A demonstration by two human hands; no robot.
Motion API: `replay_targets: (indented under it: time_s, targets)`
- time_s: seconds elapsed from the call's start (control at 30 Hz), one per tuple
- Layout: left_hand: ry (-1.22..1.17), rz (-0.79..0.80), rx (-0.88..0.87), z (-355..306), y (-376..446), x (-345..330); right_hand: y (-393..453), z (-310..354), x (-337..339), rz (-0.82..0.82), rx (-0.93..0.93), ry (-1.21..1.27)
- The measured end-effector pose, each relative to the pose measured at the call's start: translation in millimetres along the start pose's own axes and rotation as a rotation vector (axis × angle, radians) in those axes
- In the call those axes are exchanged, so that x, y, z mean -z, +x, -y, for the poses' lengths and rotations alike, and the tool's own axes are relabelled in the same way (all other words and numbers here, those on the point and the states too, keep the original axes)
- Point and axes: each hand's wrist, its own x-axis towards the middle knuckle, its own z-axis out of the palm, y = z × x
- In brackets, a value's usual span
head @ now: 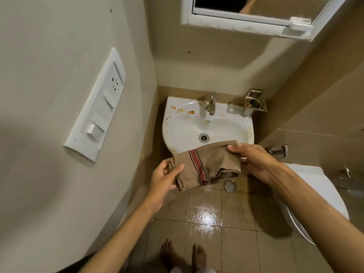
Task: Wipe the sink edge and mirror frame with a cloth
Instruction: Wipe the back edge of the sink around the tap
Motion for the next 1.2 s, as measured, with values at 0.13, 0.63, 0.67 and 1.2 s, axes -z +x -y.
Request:
replay_targets:
  time_s: [0.13, 0.63, 0.67, 1.2]
  targets:
    - [0.058, -0.186, -0.047, -4, 18, 14, 28, -3, -21, 0.037, -0.116, 0.103]
    - [0.376, -0.437, -0.159, -37, 122, 0, 156, 6, -78, 0.172, 0.004, -0.211]
    - [0.396, -0.428, -0.148, -40, 133, 0, 164, 9, -81, 0.203, 0.003, -0.214]
    - [0.588, -0.509, -0.377, -158, 310, -14, 264, 118, -95, -0.382, 0.626, -1.090]
